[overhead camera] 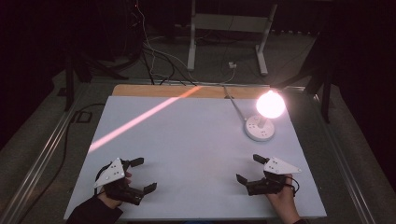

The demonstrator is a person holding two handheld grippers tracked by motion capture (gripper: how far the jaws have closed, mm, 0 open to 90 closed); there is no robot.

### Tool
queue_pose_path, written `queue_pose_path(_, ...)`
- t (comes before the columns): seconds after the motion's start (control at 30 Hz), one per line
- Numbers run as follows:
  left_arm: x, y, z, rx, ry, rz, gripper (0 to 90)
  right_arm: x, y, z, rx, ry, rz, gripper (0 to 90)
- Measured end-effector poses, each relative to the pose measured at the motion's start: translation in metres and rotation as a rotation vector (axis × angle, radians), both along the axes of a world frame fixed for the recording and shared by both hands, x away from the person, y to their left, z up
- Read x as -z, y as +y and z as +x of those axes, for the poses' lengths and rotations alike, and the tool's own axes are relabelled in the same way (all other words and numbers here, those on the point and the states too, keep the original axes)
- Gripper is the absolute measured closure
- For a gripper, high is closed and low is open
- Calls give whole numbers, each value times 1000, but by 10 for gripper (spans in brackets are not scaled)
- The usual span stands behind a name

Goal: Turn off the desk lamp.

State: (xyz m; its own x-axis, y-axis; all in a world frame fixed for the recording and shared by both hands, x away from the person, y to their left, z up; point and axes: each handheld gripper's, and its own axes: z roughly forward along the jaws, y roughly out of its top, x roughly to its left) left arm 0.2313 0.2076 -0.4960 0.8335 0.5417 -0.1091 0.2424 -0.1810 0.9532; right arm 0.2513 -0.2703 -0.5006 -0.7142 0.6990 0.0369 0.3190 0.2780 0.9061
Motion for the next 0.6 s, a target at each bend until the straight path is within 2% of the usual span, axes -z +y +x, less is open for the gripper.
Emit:
queue_pose_path(0.37, 0, 0, 1, 0, 4, -1, 5, 1, 3, 1, -12, -4, -37, 0)
queue_pose_path(0.47, -1, -1, 1, -3, -3, 4, 6, 3, 3, 1, -15, 9, -39, 0)
queue_pose_path(0.6, 0, -1, 2, -5, 5, 7, 6, 5, 4, 1, -17, 8, -68, 0)
